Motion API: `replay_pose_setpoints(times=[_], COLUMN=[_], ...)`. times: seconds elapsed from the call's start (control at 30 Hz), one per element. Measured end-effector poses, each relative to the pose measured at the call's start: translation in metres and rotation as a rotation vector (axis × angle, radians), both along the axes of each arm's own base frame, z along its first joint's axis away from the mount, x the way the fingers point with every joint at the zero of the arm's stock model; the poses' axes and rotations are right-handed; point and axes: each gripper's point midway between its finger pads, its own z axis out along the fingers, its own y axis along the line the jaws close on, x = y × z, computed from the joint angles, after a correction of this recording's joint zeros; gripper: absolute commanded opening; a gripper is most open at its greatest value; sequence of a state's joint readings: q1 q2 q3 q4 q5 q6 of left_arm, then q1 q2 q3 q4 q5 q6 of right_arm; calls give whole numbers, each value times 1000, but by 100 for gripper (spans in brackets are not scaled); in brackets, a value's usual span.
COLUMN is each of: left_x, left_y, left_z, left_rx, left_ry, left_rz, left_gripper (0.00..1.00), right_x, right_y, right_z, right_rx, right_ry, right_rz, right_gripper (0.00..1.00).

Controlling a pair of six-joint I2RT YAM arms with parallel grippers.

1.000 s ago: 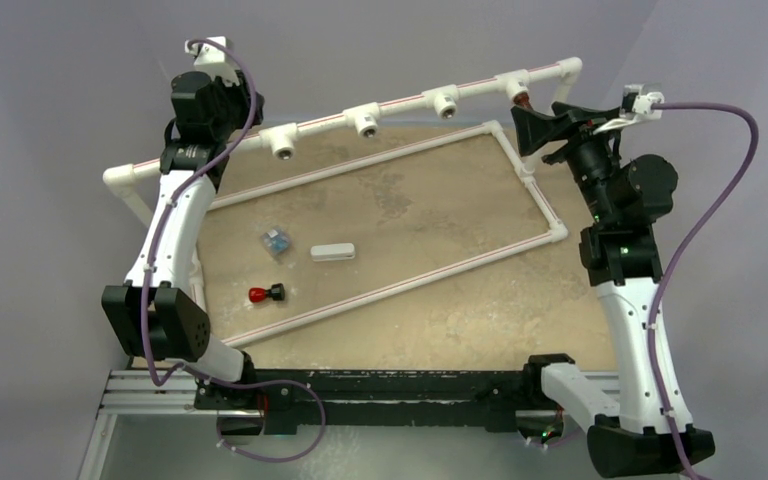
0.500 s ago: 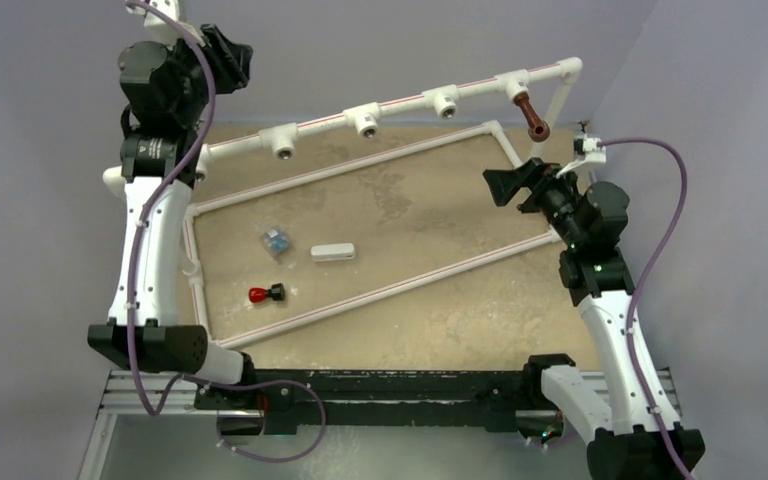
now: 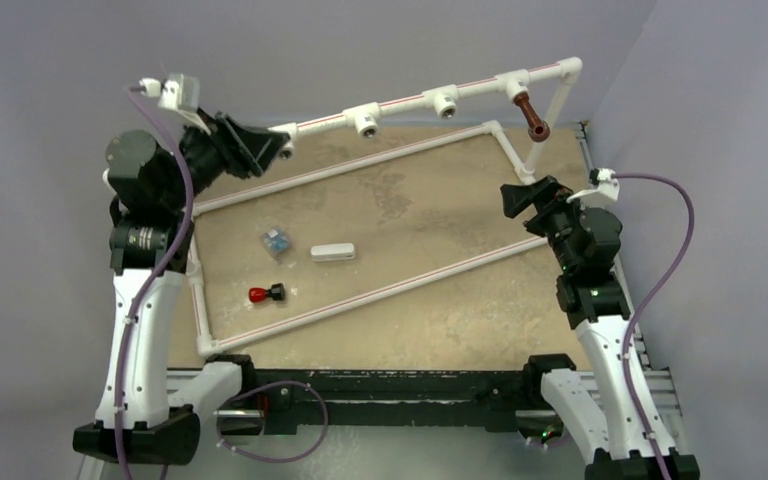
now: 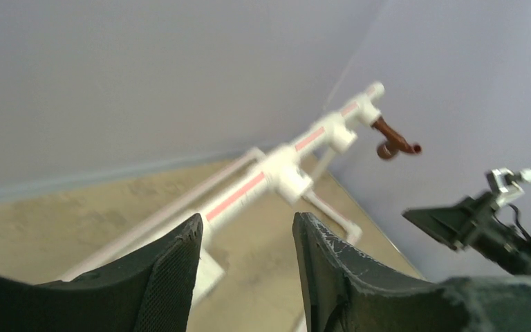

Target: Install the water faucets

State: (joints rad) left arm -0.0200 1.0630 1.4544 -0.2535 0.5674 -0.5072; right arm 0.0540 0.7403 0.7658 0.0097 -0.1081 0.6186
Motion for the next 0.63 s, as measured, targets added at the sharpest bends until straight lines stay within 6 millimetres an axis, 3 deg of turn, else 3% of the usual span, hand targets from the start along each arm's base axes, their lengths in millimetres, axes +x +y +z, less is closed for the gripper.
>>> replay_pose_setpoints(times=[0.23,0.5,0.63], left_x=[-51,-101,-116], left_y=[-16,-29,-34], left_z=[-103,-154,-178], left_rx=[-19,-10,-5], left_ry=[280,430,475], left_rz=[-125,-212,-250], left_gripper=[53,52,53], right_x=[9,27,23], right_y=[-25,-39,-40], right_z=[-53,-85,-75], right_rx=[8,21,13], right_ry=[96,165,125], right_rz=[-157,-256,-253], right_gripper=[98,99,99])
